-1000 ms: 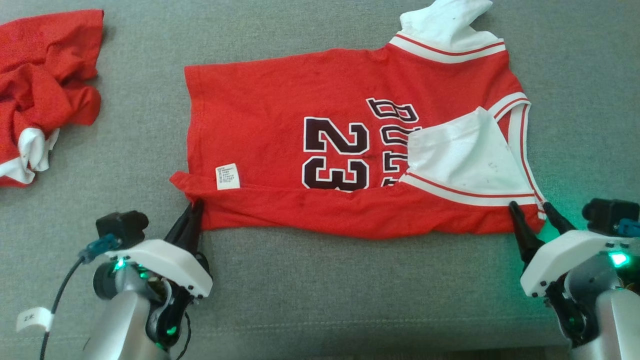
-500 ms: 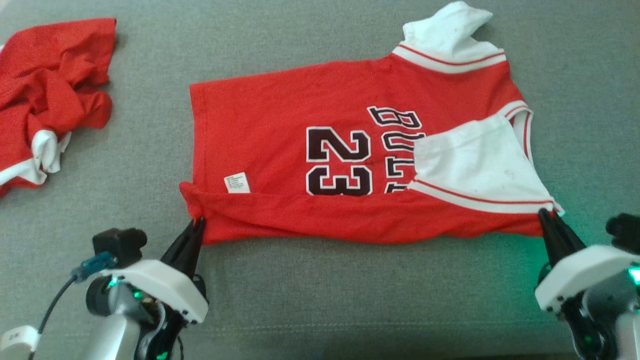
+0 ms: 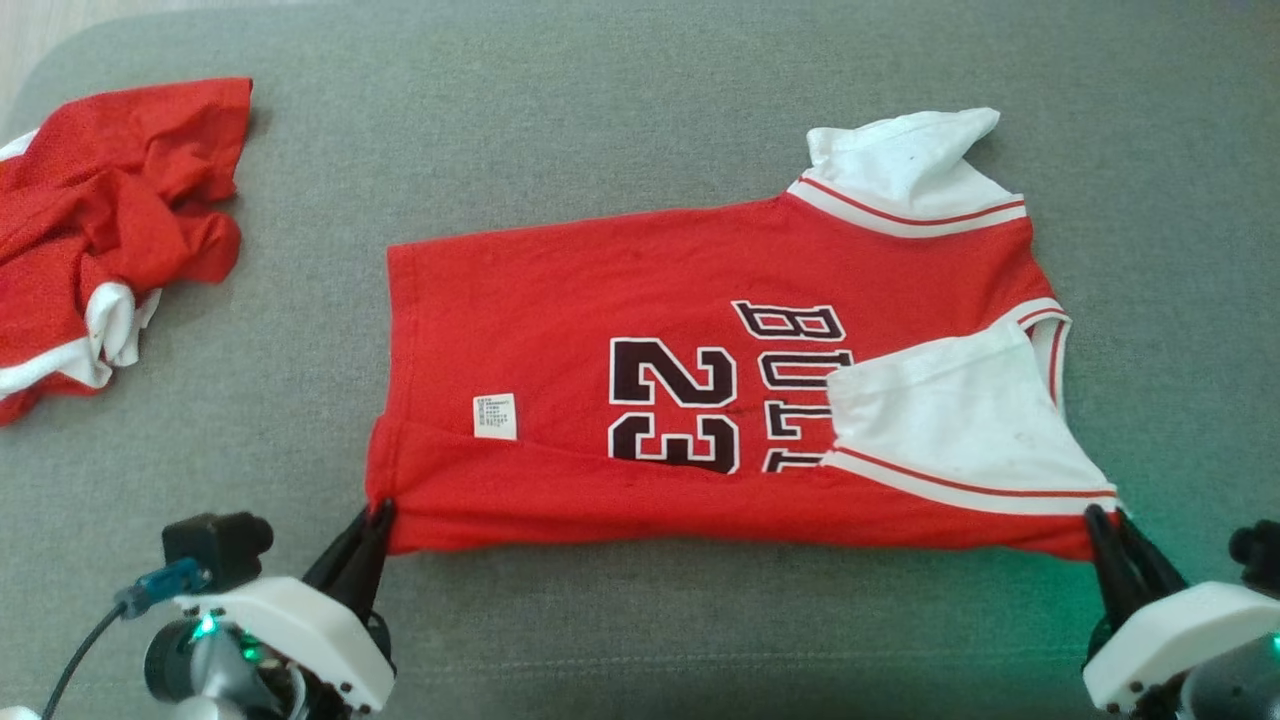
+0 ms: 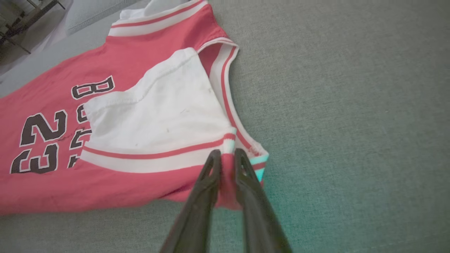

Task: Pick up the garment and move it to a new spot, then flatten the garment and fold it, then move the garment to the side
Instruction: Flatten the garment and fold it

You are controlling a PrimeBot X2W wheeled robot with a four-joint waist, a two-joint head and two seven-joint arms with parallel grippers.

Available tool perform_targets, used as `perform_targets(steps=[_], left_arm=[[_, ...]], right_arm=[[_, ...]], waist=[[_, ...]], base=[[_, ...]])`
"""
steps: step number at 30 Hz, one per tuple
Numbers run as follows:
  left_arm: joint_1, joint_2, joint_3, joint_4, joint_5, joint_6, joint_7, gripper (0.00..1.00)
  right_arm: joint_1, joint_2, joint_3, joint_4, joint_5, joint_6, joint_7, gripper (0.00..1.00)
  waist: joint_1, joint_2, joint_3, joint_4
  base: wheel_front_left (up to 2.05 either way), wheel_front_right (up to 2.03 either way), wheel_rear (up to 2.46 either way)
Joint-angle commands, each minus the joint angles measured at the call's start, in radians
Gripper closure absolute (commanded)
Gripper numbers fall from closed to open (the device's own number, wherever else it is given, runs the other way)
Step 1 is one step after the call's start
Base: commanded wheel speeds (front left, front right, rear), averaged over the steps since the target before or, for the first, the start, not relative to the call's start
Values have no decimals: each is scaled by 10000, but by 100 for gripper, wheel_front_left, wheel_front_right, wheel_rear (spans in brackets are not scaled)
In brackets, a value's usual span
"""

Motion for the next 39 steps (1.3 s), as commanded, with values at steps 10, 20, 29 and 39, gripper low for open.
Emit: perform_targets(steps=[10,20,29,39], left_arm=[[-435,-114,646,-110,601,671,-1587,0],[-816,31,538,-1031,1813,1213,-2861,0],[-646,88,428,-1284,2019,1499,-2713,0],[-753,107,334,-1216,1974,1477,-2696,0]], right_arm=[[-751,-103,1015,-1388,-1290,-7,-2471,0],[-1169,-276,1521,-1717,-1660,-7,-2925,0],[-1264,-355,1591,-1424,-1563,-7,-2904,0],[-1318,-351,1586,-1374,-1547,-7,-2918,0]], waist=[[0,0,-521,-129],[0,0,-1028,29],[0,0,-1067,142],[0,0,-1013,163]], base=[[0,0,0],[0,0,0],[0,0,0],[0,0,0]])
